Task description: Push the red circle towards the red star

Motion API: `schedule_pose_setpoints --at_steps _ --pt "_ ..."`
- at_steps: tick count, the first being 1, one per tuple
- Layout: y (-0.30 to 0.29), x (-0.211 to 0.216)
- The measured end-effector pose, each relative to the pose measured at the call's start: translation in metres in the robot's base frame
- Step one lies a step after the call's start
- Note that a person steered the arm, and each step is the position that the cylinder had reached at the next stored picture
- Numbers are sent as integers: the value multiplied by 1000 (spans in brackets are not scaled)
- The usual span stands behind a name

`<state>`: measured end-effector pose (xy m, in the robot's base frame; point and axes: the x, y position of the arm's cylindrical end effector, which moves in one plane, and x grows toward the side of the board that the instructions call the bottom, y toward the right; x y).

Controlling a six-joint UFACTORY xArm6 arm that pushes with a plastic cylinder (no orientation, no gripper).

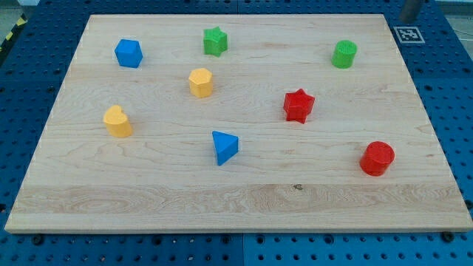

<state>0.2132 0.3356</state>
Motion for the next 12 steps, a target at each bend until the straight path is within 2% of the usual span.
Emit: schedule_pose_setpoints --at_steps 3,7,9,11,12 --pt "0 51" --pt "9 190" --pt "10 224" --pt "10 230" --pt "10 254"
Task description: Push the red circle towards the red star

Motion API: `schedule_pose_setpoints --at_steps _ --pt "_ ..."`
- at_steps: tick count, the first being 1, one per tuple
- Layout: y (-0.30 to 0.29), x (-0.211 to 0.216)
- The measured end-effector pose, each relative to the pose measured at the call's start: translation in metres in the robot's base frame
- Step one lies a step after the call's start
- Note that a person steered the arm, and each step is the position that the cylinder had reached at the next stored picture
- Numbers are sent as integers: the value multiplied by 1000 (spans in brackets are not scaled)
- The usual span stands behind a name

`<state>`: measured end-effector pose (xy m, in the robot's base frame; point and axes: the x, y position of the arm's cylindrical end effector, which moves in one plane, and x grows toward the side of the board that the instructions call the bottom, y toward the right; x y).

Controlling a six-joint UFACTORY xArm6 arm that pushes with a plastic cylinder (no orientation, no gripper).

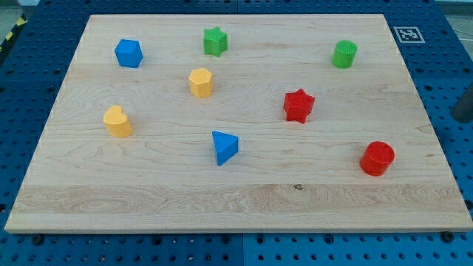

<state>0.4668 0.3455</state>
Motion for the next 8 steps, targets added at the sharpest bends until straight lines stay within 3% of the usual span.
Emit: schedule_pose_setpoints --at_steps 1,3,4,7,8 --pt "0 25" --pt "0 34" --pt "-1 67" --pt "-3 79" --pt "-36 90"
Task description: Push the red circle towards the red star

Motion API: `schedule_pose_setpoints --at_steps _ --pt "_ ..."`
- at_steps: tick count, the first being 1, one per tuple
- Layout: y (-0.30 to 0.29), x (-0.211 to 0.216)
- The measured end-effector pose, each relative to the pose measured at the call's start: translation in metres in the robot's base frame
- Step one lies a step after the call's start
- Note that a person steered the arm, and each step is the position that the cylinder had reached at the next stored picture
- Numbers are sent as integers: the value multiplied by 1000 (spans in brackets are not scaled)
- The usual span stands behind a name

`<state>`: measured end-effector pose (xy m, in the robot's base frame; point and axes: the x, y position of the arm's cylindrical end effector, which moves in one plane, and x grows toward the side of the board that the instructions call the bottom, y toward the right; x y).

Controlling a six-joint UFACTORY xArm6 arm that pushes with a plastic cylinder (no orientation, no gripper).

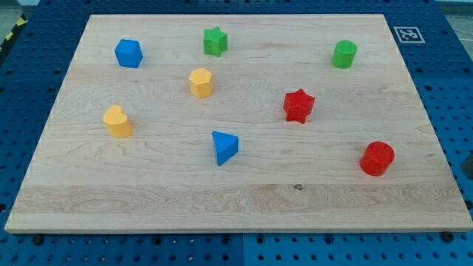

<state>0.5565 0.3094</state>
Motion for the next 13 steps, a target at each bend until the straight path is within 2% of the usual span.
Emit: schedule_pose_setpoints --at_steps 1,5,7,10,11,13 --pt "-26 4" --pt "-50 4" --pt "-88 -15" --pt "-144 -16" --pt "-162 -35" --pt "-167 -39"
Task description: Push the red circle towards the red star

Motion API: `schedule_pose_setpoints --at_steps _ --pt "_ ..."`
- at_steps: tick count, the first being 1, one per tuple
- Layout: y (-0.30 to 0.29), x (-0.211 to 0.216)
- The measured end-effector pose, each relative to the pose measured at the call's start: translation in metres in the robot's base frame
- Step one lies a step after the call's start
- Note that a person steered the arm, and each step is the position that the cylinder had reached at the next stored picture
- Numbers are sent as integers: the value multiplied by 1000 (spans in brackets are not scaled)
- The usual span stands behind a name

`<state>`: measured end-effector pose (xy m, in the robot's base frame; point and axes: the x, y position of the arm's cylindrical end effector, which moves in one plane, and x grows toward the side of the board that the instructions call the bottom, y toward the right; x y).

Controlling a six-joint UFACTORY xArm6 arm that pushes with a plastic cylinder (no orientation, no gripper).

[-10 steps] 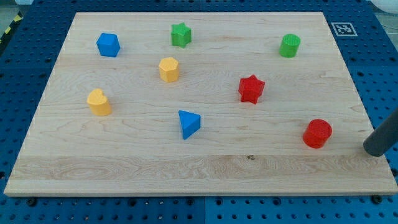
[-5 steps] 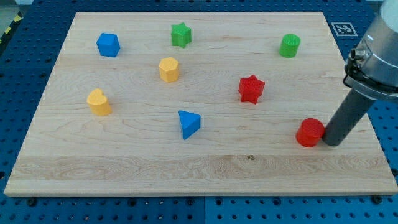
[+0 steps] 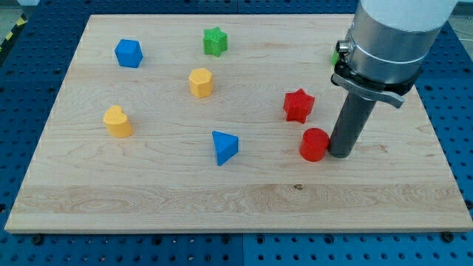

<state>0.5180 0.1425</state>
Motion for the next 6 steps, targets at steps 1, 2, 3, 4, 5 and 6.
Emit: schedule_pose_setpoints --at_steps 1,2,3,4,5,6 --pt "-1 21" --pt "-11 34" --pt "-50 45" --pt "-89 34" --pt "-114 -3" --pt "-122 -24"
